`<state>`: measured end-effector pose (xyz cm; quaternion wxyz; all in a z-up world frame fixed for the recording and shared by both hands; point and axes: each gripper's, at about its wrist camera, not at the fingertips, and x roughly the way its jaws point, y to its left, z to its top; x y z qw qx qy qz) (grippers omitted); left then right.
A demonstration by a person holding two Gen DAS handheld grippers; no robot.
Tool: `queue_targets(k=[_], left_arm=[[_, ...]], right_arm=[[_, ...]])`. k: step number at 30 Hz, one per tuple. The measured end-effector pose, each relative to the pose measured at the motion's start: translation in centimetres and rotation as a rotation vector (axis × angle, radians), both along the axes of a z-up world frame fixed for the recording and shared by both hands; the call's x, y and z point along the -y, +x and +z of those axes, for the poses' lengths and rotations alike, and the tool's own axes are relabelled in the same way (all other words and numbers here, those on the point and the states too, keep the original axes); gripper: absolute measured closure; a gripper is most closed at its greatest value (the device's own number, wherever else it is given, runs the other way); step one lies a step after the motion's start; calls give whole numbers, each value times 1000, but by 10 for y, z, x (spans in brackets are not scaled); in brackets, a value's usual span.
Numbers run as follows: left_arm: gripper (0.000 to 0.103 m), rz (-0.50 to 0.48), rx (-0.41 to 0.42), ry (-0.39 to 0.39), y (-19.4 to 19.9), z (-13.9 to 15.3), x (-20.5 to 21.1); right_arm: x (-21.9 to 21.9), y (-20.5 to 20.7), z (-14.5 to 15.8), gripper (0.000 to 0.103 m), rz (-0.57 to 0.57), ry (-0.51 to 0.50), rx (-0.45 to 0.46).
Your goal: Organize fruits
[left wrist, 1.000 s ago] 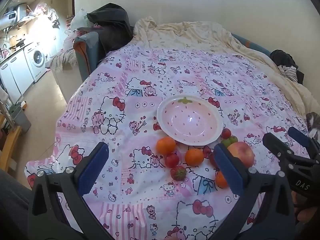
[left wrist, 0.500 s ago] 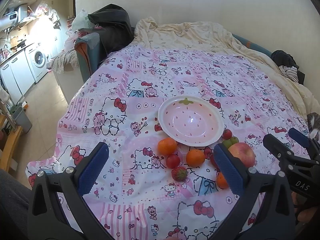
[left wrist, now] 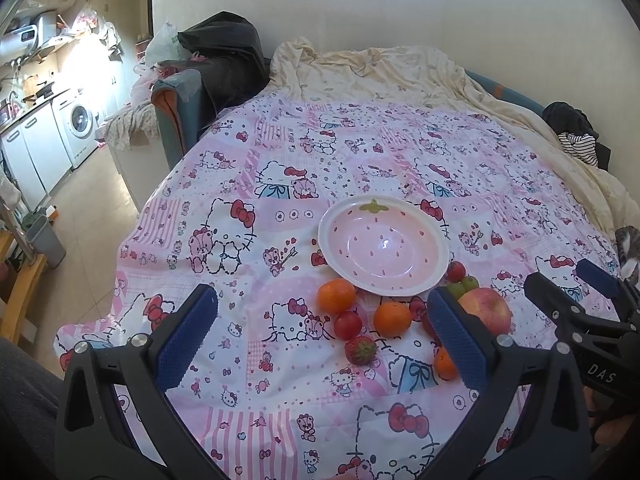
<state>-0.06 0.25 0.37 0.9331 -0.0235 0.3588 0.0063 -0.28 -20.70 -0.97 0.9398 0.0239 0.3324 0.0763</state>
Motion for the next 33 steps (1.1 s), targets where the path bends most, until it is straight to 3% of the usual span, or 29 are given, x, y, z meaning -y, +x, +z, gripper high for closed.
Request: queue_targets(k=[33], left_arm=[[0, 1, 3, 1, 0, 1, 1]], right_arm=[[-1, 2, 1, 0, 0, -1, -5]])
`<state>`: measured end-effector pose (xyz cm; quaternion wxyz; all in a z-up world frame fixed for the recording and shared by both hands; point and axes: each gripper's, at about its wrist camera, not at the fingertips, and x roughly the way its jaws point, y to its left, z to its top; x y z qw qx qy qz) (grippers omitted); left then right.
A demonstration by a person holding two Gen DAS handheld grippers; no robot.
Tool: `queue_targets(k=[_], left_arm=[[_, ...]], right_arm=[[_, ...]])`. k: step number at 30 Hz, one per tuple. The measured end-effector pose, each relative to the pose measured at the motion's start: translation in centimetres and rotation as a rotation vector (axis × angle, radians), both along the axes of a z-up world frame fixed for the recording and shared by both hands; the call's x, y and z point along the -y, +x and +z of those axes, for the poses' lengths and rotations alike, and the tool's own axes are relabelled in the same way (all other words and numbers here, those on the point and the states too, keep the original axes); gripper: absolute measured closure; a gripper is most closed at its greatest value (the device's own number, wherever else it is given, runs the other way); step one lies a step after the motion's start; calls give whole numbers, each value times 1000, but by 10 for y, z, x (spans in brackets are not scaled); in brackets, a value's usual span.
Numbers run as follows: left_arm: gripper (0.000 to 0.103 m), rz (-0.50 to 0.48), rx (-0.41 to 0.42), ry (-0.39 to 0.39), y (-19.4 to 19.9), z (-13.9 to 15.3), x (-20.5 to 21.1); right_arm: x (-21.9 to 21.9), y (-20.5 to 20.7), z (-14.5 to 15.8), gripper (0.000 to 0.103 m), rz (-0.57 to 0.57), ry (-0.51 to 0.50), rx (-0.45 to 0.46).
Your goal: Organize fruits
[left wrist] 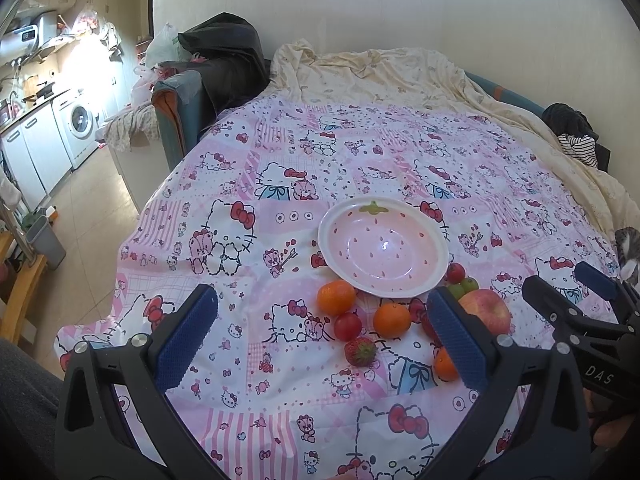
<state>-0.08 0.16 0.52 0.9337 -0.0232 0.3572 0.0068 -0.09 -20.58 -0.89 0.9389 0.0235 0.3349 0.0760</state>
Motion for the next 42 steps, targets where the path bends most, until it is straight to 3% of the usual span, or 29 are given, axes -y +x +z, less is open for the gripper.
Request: queue_targets(k=[24, 27, 32, 34, 39, 42], left_arm=[[0, 0, -7, 3, 1, -1, 0], [0, 18, -29, 14, 7, -1, -4], [0, 44, -140, -4, 38, -5, -20], [0, 56, -181, -13, 50, -9, -25], [0, 40, -403, -30, 88, -40, -26], [0, 8, -524, -70, 94, -63, -19]], right_arm=[[-2, 0, -3, 0, 1, -1, -7], [10, 6, 2, 0, -16, 47, -31], [45, 43, -1, 0, -58, 142, -194], [52, 62, -13, 0, -57, 162, -303], [56, 91, -54, 0, -10, 230, -558], [54, 97, -69, 0, 4, 247, -637]])
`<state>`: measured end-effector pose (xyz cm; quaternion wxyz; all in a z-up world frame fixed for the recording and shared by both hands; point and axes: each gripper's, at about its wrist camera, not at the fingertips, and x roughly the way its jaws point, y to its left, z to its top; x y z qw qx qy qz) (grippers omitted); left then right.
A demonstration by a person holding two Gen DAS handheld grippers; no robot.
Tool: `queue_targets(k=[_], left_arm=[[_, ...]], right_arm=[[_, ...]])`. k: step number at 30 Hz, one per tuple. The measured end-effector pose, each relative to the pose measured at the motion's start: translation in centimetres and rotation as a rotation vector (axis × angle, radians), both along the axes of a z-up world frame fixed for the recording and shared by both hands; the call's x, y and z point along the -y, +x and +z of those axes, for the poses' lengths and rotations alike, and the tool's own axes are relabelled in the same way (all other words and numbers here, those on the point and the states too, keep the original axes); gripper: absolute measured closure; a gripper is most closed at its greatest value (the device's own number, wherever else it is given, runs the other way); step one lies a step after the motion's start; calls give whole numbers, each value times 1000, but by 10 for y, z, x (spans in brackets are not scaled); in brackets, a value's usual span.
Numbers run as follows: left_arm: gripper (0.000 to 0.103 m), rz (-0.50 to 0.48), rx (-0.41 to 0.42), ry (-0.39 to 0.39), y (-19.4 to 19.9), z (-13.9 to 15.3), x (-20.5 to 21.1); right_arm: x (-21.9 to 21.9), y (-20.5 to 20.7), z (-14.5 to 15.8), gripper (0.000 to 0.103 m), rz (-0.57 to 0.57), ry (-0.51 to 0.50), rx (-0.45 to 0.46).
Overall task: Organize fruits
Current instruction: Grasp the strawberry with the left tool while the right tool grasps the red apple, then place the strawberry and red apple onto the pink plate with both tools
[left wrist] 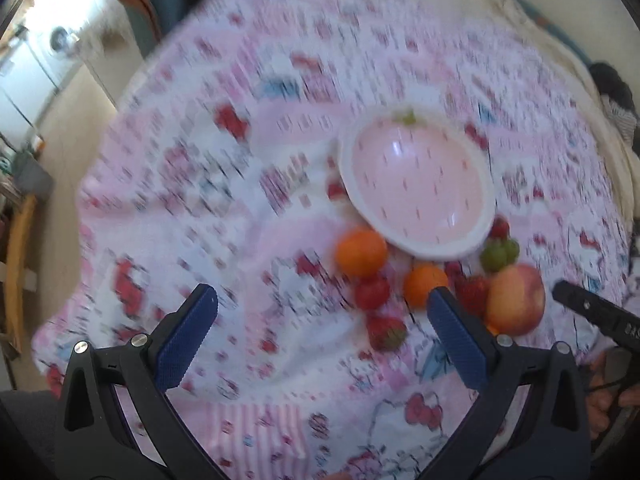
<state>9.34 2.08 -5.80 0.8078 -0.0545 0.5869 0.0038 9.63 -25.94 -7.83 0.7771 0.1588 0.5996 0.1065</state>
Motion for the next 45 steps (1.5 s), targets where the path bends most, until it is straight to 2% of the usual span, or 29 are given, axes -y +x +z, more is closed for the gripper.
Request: queue_targets(k=[2, 5, 9, 13, 15, 17, 19, 20, 21, 23, 36, 38, 45], left_arm=[[2, -33, -66, -16, -2, -15, 10], [6, -68, -117, -62, -8, -30, 24], [29, -60, -186, -100, -10, -49, 30], [36, -42, -205, -134, -10, -57, 31], [49, -53, -212, -156, -10, -61, 33], [50, -65, -213, -152, -9, -62, 36], [59, -73, -209, -139, -7, -64, 38], [64, -72, -210, -140, -6, -65, 40], [75, -72, -210, -147, -5, -65, 39], [76, -81, -206, -155, -5, -64, 40], [76, -118, -106, -147, -23, -36, 34], [76, -111, -98, -177, -23, -29, 32], [76, -88, -7, -174, -26, -6, 24]], right_arm=[[-3, 4, -10, 0, 11, -4, -43], [-6, 5, -20, 0, 18, -11, -79], [-4, 5, -33, 0, -15, 2, -112], [-7, 7, -43, 0, -6, 6, -141], [-8, 6, -46, 0, -1, 29, -156], [-9, 5, -50, 5, 1, 46, -175], [-11, 5, -52, 8, 4, 46, -178], [-12, 5, -53, 8, 6, 43, -179], [-14, 5, -53, 10, 13, 39, -177], [-18, 5, -53, 18, 33, 45, -170], [-15, -5, -45, 18, 34, 50, -140], [-15, -8, -37, 18, 27, 49, -127], [-12, -15, -6, 19, 3, 59, -42]])
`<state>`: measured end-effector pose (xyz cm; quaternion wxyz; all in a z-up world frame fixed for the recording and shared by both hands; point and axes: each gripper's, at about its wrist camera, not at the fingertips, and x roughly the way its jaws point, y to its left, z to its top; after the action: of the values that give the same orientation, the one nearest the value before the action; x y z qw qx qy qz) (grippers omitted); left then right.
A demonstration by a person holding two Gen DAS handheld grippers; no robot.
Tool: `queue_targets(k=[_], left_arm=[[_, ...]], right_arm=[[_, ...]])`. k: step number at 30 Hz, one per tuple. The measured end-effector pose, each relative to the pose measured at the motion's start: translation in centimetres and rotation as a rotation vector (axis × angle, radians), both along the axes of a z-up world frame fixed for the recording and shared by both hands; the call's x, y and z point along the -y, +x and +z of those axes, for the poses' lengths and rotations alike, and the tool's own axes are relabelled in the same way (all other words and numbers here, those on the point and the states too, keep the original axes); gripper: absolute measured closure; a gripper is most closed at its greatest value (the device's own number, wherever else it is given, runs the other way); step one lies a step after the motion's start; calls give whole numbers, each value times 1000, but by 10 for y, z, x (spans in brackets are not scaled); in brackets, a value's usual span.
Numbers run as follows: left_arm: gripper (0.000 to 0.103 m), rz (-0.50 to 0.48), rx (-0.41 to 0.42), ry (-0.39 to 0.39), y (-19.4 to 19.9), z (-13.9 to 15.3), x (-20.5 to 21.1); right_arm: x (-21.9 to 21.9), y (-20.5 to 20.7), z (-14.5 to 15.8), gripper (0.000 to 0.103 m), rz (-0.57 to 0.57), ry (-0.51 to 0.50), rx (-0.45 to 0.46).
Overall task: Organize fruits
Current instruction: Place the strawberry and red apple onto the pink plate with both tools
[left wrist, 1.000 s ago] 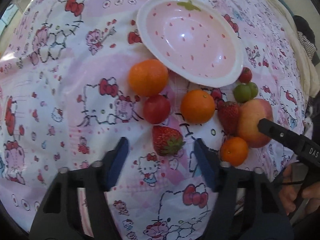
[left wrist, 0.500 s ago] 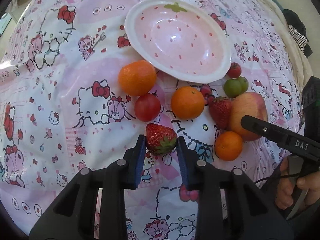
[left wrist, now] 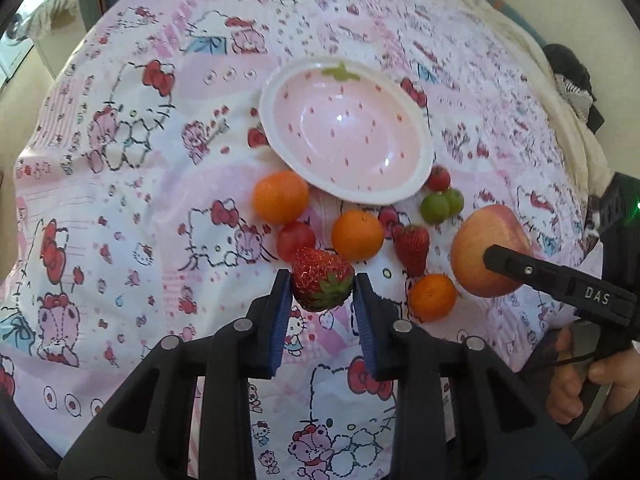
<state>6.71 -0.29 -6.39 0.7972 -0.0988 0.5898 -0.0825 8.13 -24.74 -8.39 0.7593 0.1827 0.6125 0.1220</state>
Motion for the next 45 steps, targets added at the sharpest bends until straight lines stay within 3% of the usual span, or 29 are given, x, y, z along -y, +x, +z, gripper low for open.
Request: queue_targets(k=[6, 13, 17, 22, 25, 29, 32, 33, 34, 35, 39, 45], left_arm=[[76, 20, 51, 0, -1, 12, -8], [76, 11, 239, -19, 12, 62, -15], [76, -12, 280, 4, 34, 80, -15], [76, -8, 273, 0, 68, 85, -18], [76, -9, 265, -72, 94, 74, -23], [76, 25, 207, -92, 122, 47, -26], [76, 9, 197, -66, 133, 27, -19], [76, -4, 194, -58, 136, 20, -15], [76, -15, 183, -56, 139, 13, -12], [76, -21, 159, -57, 143, 3, -9], [76, -17, 102, -64, 150, -19, -7], [76, -3, 99, -58, 158, -24, -4]], right_arm=[[4, -4, 20, 19, -19, 25, 64], [-8, 0, 72, 19, 42, 139, 298], [-8, 19, 74, 19, 28, 172, 288], [-1, 47, 71, 20, 1, 223, 275], [1, 67, 63, 20, -4, 235, 263], [0, 100, 49, 23, -10, 214, 242], [-2, 126, 46, 53, 8, 266, 253], [-4, 131, 47, 53, 12, 241, 261], [-11, 139, 46, 52, 29, 153, 268], [-14, 144, 42, 51, 42, 145, 269], [-5, 149, 23, 51, 7, 177, 214], [6, 147, 22, 49, -35, 190, 207]])
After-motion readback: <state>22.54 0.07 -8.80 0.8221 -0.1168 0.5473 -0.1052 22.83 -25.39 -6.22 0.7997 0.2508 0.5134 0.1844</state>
